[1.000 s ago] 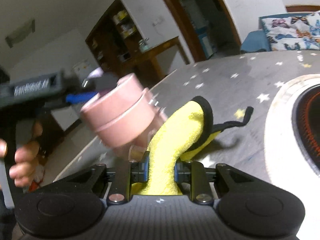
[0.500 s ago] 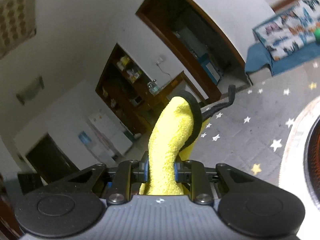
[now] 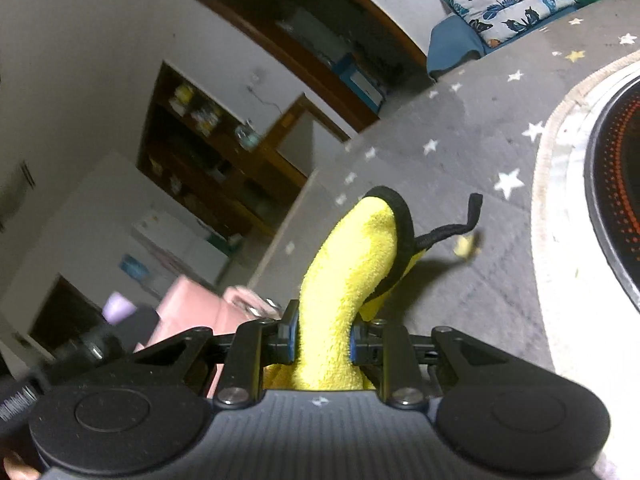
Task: Clean container
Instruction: 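Lift the pink cup with the left tool while the right tool brings the cloth to it, then wipe the cup's outer wall with the cloth in the right tool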
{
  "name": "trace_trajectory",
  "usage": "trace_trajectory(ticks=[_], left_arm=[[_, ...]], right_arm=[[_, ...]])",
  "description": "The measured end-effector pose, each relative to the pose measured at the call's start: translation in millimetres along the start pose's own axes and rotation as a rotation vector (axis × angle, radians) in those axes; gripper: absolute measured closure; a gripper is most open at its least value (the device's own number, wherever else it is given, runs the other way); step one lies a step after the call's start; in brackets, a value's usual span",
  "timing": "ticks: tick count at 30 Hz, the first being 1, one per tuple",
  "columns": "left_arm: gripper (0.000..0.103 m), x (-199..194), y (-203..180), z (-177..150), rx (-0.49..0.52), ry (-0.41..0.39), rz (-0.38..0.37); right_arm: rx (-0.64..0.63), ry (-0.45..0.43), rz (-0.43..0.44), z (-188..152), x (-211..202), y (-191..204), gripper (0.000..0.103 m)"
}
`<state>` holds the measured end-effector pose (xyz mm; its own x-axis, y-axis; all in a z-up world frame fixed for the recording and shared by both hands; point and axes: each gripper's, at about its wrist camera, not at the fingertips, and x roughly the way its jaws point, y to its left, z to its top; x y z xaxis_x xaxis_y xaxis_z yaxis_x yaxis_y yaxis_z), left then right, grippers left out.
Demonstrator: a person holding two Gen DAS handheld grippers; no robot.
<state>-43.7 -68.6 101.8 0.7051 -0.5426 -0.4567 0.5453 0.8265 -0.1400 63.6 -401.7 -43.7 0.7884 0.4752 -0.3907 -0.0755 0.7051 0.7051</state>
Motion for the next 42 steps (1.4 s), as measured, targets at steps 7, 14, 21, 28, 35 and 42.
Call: trace_trajectory(ticks=[7,14,21,28,35,42], left_arm=[[0.048,2,2,5,0.018,0.015,-0.004],[0.047,2,-1,7,0.001,0.032,0.008],[0.029,-4,-13,2,0.008,0.017,0.032],[0.019,-9,-26,-4,0.050,0.009,0.066],[0.021,-4,-27,-11,0.074,0.020,0.087],[0.022,-5,-22,-14,0.089,0.012,0.062]], right_arm=[[-0.168,0.026,-0.059,-17,-8,22,0.082],[-0.243,0.031,-0.067,-41,-30,44,0.082],[-0.315,0.039,-0.068,-54,-42,57,0.082],[-0.405,0.025,-0.091,-61,-52,74,0.083],[-0.310,-0.065,-0.021,-38,-72,77,0.083],[-0.194,-0.135,0.115,-1,-74,81,0.083]])
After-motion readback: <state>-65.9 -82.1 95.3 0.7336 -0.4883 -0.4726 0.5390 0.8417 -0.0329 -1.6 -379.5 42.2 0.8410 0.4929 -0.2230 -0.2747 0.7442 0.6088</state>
